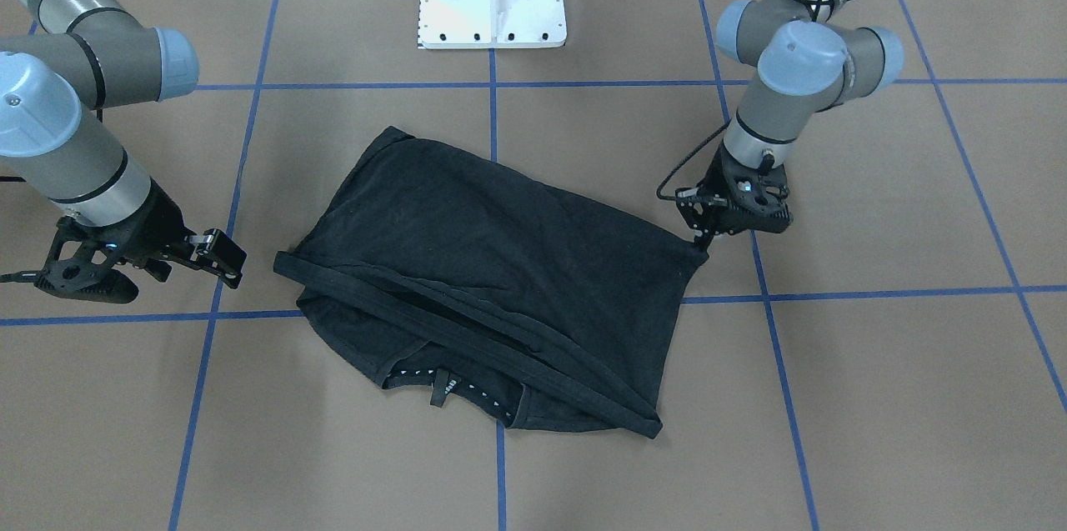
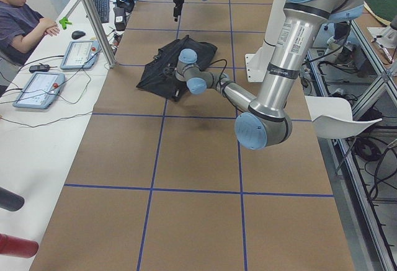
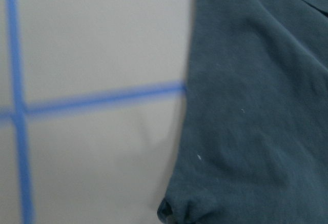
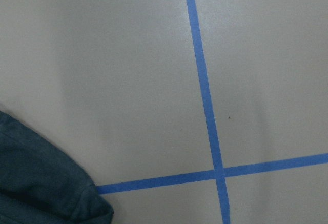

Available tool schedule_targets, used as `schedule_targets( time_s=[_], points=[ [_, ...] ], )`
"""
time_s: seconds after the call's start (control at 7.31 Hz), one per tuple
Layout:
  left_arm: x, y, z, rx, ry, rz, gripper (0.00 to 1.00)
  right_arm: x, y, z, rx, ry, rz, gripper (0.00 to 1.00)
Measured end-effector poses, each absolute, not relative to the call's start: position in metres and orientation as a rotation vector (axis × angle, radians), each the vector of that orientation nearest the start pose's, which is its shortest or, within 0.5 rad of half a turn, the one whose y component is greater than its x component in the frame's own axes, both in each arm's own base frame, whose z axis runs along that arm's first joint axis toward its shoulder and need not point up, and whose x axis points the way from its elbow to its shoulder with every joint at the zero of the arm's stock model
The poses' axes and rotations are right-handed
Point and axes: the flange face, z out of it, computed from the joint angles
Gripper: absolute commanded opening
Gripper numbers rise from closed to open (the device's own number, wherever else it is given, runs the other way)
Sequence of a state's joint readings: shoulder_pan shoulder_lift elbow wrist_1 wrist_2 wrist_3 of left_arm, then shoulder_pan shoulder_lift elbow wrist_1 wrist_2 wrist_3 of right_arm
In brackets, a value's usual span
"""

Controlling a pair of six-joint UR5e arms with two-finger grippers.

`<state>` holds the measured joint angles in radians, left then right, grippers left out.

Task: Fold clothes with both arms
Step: 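Grasp the shirt's side edge with the left gripper and drag it farther away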

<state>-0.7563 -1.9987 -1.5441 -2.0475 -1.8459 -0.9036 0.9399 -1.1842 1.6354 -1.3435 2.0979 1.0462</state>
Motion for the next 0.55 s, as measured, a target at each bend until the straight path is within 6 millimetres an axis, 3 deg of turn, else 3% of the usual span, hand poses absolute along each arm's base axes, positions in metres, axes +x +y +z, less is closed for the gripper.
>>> schedule_targets(
  time_s=[0.27,0.41,0.55],
  points=[
    [0.442,-0.651,0.368,0.429,0.748,-0.008,0.0,-0.313,-0.57,0.389,0.065,-0.832,0.212,1.0],
    [0.45,-0.692,0.371,0.463,0.733,-0.019,0.0,-0.314,-0.57,0.389,0.065,-0.832,0.213,1.0],
    [0.458,-0.722,0.371,0.499,0.719,-0.028,0.0,-0.313,-0.57,0.389,0.064,-0.832,0.214,1.0]
  ],
)
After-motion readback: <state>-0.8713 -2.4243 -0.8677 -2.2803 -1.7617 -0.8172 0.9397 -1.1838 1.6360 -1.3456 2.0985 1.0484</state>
